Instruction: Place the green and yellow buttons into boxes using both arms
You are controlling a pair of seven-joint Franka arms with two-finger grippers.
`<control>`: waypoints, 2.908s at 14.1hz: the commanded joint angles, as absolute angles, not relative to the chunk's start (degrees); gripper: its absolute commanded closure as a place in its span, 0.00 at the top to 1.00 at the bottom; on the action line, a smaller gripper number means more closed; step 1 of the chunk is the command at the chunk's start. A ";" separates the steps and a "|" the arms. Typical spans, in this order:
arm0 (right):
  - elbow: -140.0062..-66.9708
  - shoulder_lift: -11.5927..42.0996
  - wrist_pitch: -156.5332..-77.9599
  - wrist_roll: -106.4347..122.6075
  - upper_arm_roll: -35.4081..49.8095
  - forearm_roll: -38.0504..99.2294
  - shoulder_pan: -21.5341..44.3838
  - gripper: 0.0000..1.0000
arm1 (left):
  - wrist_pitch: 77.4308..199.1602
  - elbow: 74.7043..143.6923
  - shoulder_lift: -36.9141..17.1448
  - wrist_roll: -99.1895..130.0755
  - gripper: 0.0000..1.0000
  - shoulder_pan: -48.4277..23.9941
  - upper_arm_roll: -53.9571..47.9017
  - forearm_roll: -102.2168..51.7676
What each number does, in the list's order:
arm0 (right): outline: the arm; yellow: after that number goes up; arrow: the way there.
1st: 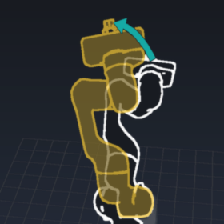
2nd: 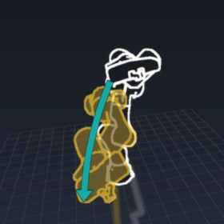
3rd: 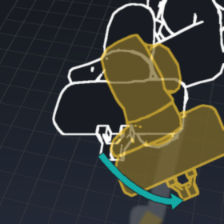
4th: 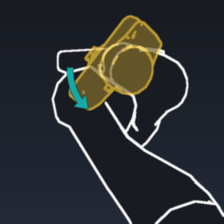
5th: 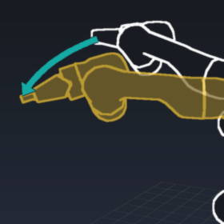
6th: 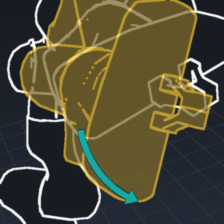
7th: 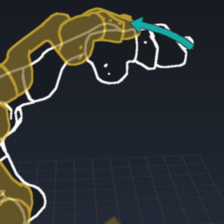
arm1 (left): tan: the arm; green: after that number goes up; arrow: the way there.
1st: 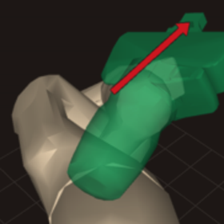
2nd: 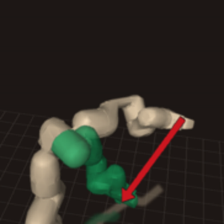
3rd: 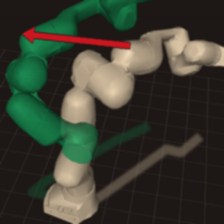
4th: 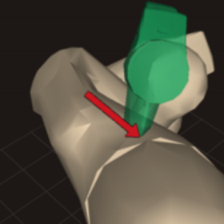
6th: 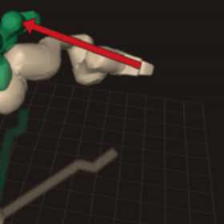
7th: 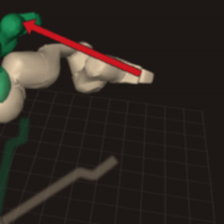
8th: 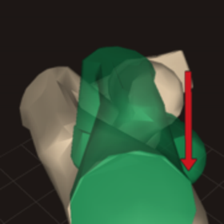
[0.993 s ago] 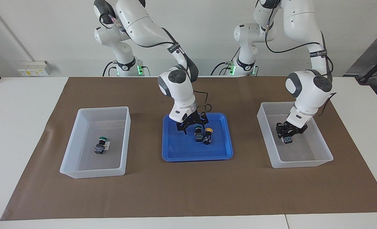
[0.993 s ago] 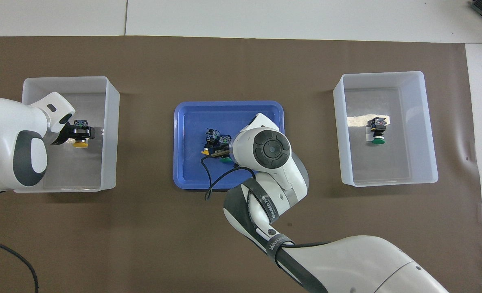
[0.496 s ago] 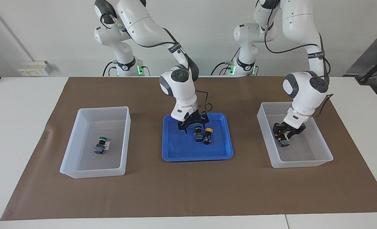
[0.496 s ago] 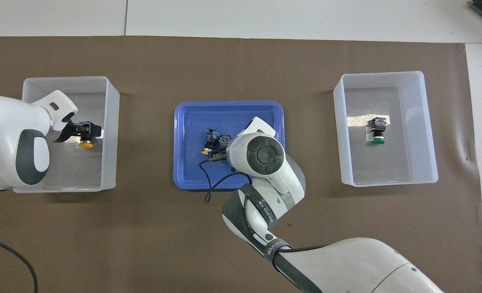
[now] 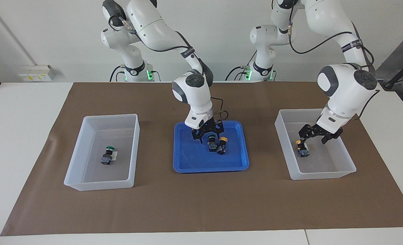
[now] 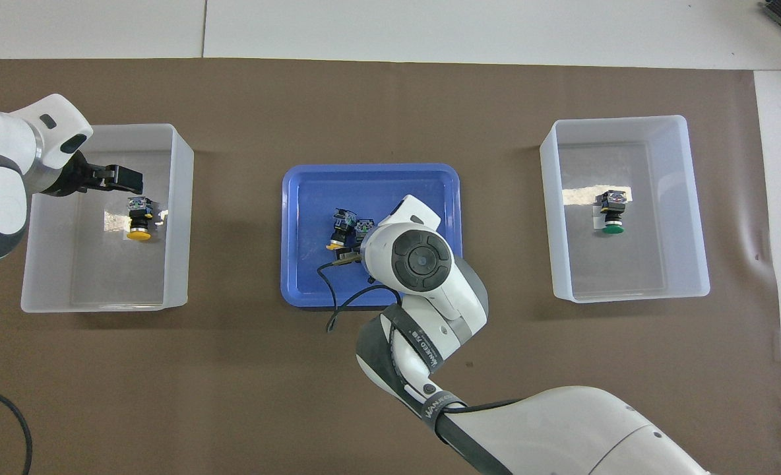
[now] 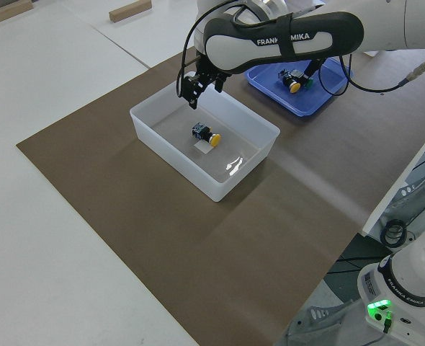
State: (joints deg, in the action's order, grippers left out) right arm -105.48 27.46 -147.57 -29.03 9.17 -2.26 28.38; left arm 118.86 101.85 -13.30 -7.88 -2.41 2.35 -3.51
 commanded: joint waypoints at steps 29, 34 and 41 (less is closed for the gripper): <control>-114.68 10.11 -128.40 -3.42 9.05 -4.57 -6.59 0.00 | 145.36 112.14 -20.03 17.67 0.83 -34.10 2.46 -9.40; -119.79 10.37 -133.59 -5.98 9.05 -4.57 -6.50 0.16 | 148.01 115.48 -20.04 17.93 0.81 -35.68 2.55 -9.40; -115.50 9.67 -132.02 -6.06 8.88 -4.57 -6.50 1.00 | 147.13 114.53 -20.13 17.84 0.16 -35.25 2.55 -9.40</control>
State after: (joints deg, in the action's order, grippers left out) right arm -117.32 11.21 -133.09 -5.10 8.54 -4.40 -6.11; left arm 146.57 114.34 -20.57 17.91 -34.93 1.76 -8.61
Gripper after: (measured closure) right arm 0.084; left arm 0.639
